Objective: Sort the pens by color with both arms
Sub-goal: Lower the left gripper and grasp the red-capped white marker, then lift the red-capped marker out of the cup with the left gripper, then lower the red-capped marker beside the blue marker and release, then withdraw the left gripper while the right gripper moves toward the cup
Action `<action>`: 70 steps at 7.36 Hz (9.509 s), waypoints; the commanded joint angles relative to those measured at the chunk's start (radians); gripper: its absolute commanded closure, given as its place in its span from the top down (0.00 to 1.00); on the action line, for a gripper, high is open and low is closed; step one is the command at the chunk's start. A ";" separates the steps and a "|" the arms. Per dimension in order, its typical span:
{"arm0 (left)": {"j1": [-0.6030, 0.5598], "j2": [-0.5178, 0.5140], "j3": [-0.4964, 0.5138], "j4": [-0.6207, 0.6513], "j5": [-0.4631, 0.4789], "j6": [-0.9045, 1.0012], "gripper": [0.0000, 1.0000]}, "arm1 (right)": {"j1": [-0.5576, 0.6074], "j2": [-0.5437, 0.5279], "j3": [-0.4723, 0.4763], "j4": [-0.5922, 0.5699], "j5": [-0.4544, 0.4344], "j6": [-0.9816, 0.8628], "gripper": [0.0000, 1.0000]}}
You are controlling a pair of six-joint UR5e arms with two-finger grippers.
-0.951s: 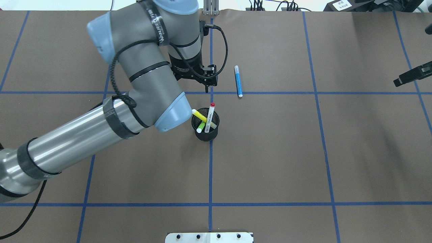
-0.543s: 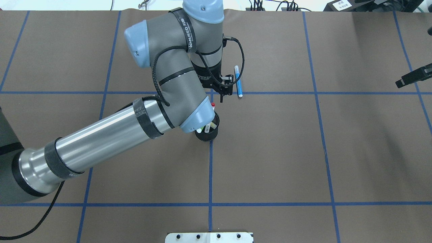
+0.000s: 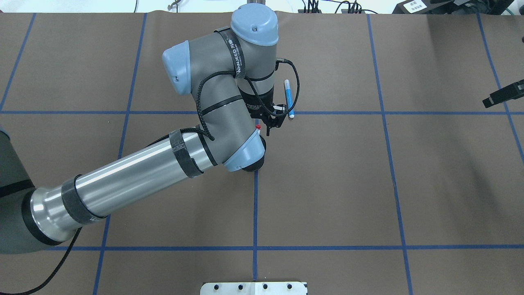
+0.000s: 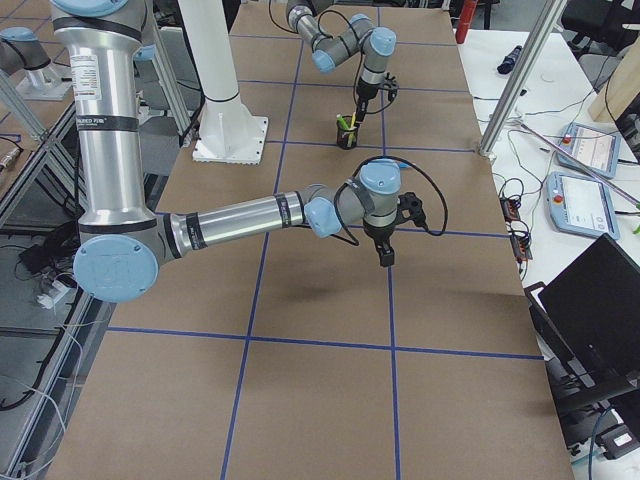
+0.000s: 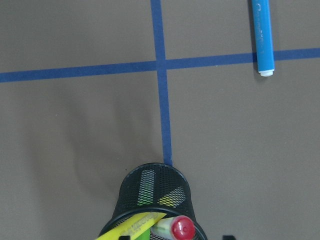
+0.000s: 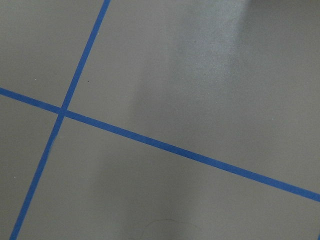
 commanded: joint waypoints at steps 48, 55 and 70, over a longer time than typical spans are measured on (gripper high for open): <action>0.171 0.014 0.298 -0.836 1.274 -0.222 0.05 | 0.038 0.009 0.032 0.004 -0.014 0.002 0.99; 0.153 0.016 0.182 -0.828 1.215 -0.108 0.99 | 0.037 0.018 0.031 0.004 -0.025 0.008 0.99; -0.535 0.666 -0.423 -0.512 -0.050 0.296 0.97 | -0.880 0.478 0.146 -0.014 -0.756 1.062 0.94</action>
